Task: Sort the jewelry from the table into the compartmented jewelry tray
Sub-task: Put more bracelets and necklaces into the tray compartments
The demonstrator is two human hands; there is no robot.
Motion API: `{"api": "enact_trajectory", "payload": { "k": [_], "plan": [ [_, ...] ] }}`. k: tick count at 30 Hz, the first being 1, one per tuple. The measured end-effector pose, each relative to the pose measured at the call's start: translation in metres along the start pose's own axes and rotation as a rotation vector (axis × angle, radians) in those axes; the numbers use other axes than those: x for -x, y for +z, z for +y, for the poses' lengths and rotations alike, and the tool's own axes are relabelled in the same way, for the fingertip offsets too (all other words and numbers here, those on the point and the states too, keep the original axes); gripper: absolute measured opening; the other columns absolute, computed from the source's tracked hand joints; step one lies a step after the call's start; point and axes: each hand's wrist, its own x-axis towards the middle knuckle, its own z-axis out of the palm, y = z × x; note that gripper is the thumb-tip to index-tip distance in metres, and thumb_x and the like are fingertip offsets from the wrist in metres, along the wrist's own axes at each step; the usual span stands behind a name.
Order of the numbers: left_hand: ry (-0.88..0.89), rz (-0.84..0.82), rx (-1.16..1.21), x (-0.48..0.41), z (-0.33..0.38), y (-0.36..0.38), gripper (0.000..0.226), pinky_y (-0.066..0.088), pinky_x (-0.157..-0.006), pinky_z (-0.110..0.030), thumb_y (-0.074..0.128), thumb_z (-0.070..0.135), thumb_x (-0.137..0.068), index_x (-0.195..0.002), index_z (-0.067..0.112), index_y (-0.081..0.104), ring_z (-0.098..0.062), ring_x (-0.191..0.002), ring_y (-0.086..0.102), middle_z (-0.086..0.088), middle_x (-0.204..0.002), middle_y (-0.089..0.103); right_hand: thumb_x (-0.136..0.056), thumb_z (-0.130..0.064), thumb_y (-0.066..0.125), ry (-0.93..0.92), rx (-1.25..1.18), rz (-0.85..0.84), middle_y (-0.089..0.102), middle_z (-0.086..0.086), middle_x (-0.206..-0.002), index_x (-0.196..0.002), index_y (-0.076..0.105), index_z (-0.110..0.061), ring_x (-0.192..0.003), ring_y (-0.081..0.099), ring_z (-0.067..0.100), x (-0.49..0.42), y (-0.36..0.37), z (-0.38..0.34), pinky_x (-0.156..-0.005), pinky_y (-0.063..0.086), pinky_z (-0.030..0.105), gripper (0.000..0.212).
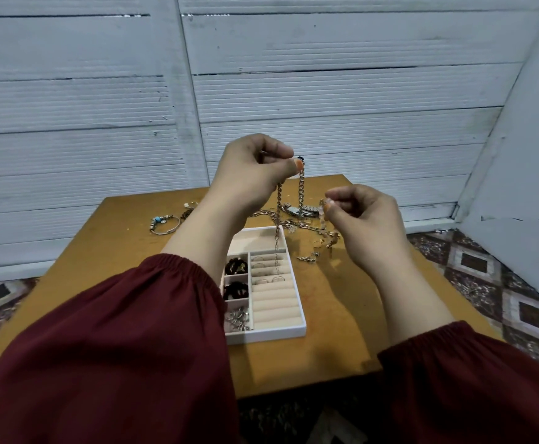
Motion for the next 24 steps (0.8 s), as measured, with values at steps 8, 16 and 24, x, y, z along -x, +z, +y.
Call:
{"api": "enact_trajectory", "payload": {
  "k": [8,16,24],
  "plan": [
    [-0.061,0.139,0.129,0.019,-0.012,-0.039,0.014,0.043,-0.052,-0.015,0.073,0.008,-0.079,-0.08,0.017,0.062,-0.005,-0.057,0.053,0.001,-0.072,0.06,-0.084,-0.012,0.068,-0.02,-0.061,-0.079,0.068,-0.006,-0.077,-0.086,0.067,-0.029,-0.071,0.065,0.003,0.012,0.038,-0.011,-0.07,0.054,0.022,0.017],
    [-0.066,0.231,0.186,0.031,-0.025,-0.07,0.014,0.04,-0.05,-0.014,0.073,0.007,-0.078,-0.08,0.015,0.062,-0.005,-0.055,0.052,0.0,-0.07,0.058,-0.084,-0.009,0.068,-0.02,-0.145,-0.16,0.067,-0.003,-0.078,-0.088,0.066,-0.026,-0.071,0.063,0.005,0.023,0.075,-0.018,-0.067,0.05,0.018,0.017],
    [-0.072,0.26,0.169,0.035,-0.045,-0.081,0.015,0.043,-0.052,-0.014,0.073,0.005,-0.079,-0.081,0.015,0.062,-0.003,-0.055,0.052,-0.001,-0.071,0.058,-0.084,-0.011,0.069,-0.007,-0.159,-0.178,0.067,-0.005,-0.078,-0.085,0.067,-0.029,-0.071,0.063,0.006,0.032,0.105,-0.014,-0.067,0.052,0.02,0.018]
  ]
}}
